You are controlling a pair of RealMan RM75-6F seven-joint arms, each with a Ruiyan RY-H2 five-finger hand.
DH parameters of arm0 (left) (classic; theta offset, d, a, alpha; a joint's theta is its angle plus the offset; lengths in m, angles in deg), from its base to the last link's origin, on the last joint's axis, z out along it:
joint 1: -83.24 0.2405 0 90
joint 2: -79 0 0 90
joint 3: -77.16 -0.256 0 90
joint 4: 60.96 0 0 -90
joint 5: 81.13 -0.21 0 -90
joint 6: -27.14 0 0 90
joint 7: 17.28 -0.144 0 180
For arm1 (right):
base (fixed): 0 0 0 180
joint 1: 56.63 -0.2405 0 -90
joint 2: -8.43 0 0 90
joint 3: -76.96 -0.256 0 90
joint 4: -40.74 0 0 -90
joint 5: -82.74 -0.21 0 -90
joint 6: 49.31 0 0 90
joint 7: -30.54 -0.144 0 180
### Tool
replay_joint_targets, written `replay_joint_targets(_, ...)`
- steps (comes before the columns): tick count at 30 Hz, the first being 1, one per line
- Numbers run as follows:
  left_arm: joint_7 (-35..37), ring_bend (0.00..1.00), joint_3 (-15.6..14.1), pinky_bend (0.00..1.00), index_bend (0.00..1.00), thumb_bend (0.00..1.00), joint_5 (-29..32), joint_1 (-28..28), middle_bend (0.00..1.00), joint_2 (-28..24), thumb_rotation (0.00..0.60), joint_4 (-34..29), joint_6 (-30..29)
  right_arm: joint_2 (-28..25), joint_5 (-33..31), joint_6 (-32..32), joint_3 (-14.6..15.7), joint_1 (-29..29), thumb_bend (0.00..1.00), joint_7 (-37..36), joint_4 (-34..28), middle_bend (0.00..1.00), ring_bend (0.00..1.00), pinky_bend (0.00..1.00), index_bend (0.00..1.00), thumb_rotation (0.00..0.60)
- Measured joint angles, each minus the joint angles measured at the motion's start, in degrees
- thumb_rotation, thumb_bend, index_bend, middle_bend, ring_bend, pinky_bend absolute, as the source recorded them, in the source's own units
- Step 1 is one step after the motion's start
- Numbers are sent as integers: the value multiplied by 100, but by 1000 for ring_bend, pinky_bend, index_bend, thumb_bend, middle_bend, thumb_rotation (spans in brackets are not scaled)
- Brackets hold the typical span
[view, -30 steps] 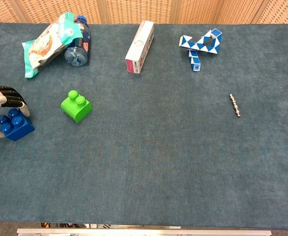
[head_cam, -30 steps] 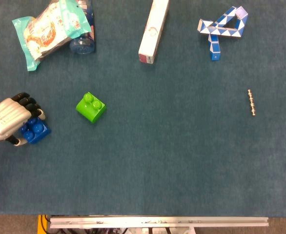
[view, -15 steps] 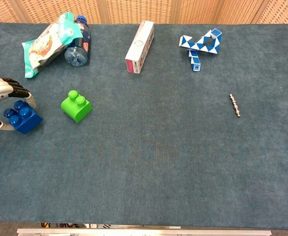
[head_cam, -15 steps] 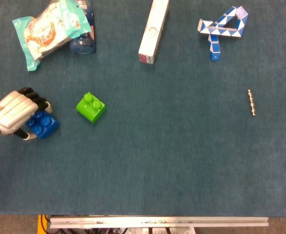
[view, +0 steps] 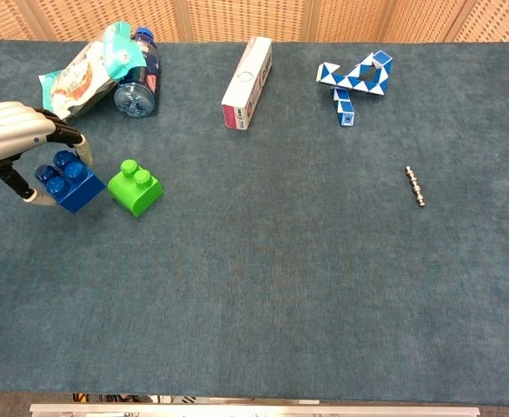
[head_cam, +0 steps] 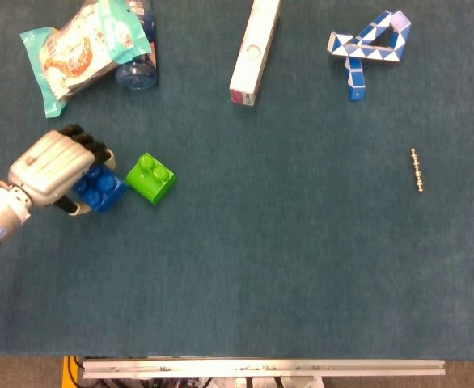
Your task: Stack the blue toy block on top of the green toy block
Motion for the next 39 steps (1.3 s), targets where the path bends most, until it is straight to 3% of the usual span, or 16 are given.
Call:
replay_joint_targets(9, -778, 283, 387, 200, 406, 156, 1100, -205, 413, -126, 600, -654, 658, 6, -14, -2, 14, -3, 159, -257, 210, 287, 278, 357, 249, 600)
replay_joint_targets(21, -2110, 283, 708, 200, 414, 156, 2541, -364, 418, -173, 600, -1407, 875, 65, -52, 130, 21, -87, 159, -591, 523, 287, 277, 357, 248, 600)
replay_joint_targets(39, -2966, 283, 818, 200, 414, 156, 3615, -810, 419, 197, 600, -1708, 952, 64, -103, 91, 78, -32, 159, -943, 822, 287, 278, 357, 248, 600)
